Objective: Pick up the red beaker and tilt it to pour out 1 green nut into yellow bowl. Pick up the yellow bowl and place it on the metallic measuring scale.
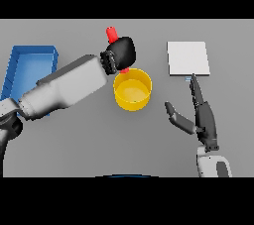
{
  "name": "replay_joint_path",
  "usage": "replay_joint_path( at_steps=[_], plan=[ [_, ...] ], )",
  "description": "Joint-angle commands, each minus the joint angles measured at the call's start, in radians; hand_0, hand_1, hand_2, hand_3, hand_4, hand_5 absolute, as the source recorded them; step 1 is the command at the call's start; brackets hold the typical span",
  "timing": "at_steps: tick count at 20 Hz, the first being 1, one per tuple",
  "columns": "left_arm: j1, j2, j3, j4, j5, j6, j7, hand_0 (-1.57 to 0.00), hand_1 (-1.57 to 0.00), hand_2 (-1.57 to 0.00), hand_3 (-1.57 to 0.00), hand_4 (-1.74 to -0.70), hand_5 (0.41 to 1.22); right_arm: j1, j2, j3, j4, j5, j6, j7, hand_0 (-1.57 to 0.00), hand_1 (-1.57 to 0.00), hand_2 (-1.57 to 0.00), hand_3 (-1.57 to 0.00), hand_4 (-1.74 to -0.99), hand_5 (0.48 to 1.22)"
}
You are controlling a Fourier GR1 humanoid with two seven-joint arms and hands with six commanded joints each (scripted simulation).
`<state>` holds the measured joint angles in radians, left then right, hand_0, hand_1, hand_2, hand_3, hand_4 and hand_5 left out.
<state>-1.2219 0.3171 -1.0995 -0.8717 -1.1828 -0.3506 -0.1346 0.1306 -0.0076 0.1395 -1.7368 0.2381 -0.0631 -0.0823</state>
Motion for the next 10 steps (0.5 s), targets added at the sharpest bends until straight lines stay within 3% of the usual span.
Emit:
replay_joint_path(
  at_steps=[1,6,10],
  plan=[
    [0.002,-0.002,-0.017,0.008,-0.018,0.021,-0.006,-1.57,-1.57,-1.57,-1.57,-1.73,1.221,0.009,-0.008,0.005,-0.01,0.004,0.006,-0.022,0.0,0.0,0.0,0.0,-1.132,0.573],
    [-0.064,-0.016,-0.076,0.023,-0.093,0.029,-0.027,-1.57,-1.57,-1.57,-1.57,-1.73,1.221,0.008,-0.008,-0.001,-0.002,-0.004,0.009,-0.019,0.0,0.0,0.0,0.0,-1.13,0.577],
    [-0.188,-0.009,-0.098,0.043,-0.137,0.025,-0.095,-1.57,-1.57,-1.57,-1.57,-1.73,1.221,0.013,-0.008,-0.003,-0.019,-0.003,0.003,-0.023,0.0,0.0,0.0,0.0,-1.137,0.568]
  ],
)
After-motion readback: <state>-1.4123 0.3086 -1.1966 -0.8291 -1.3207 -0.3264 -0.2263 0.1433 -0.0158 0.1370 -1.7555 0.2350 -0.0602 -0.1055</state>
